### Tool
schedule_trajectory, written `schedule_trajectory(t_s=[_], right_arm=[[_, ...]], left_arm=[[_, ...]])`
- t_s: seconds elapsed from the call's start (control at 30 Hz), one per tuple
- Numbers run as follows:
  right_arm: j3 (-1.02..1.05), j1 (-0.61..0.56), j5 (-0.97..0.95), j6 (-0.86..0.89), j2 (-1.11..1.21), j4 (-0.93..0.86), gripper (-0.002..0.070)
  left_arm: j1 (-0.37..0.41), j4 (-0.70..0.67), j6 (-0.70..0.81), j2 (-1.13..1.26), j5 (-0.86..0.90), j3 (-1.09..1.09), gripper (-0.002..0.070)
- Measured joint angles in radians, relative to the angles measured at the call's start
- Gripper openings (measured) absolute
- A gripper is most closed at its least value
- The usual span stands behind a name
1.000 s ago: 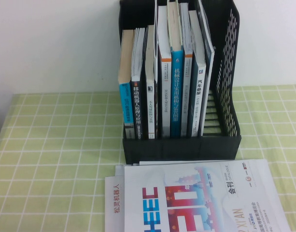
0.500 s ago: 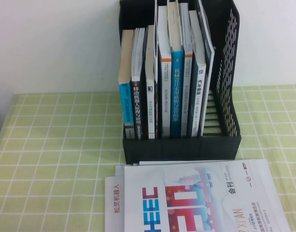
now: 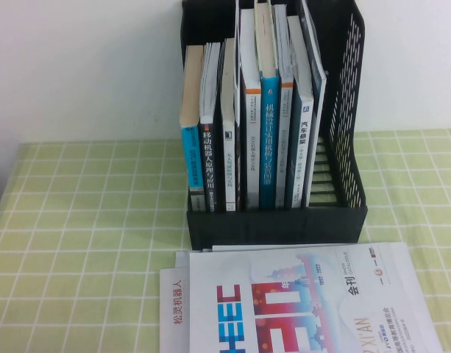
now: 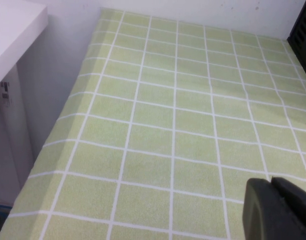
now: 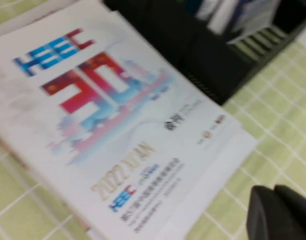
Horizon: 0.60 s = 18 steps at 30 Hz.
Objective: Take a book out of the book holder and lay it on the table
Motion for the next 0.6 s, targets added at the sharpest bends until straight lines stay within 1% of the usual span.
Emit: schedule_trajectory(t_s=[0.1, 0.17, 0.33, 0.4, 0.47, 0.6], right_arm=[[0.000, -0.154, 0.000, 0.000, -0.063, 0.000, 0.0000], [0.000, -0.233, 0.002, 0.000, -0.104, 0.000, 0.0000], [0.019, -0.384, -0.022, 0.000, -0.228, 0.000, 0.0000], [0.067, -0.439, -0.090, 0.001, -0.282, 0.016, 0.0000], [0.135, -0.488, -0.197, 0.003, -0.325, 0.055, -0.0001], [0.325, -0.554, -0.408, 0.004, -0.400, 0.153, -0.0001]], left_arm=[[0.000, 0.000, 0.000, 0.000, 0.000, 0.000, -0.0002], [0.000, 0.000, 0.000, 0.000, 0.000, 0.000, -0.0002], [0.000, -0.002, -0.002, 0.000, 0.000, 0.000, -0.0002], [0.000, -0.002, -0.003, 0.000, 0.000, 0.000, -0.0002], [0.000, -0.002, -0.005, 0.000, 0.001, 0.000, -0.0003], [0.000, -0.002, -0.007, 0.000, 0.001, 0.000, -0.0003]])
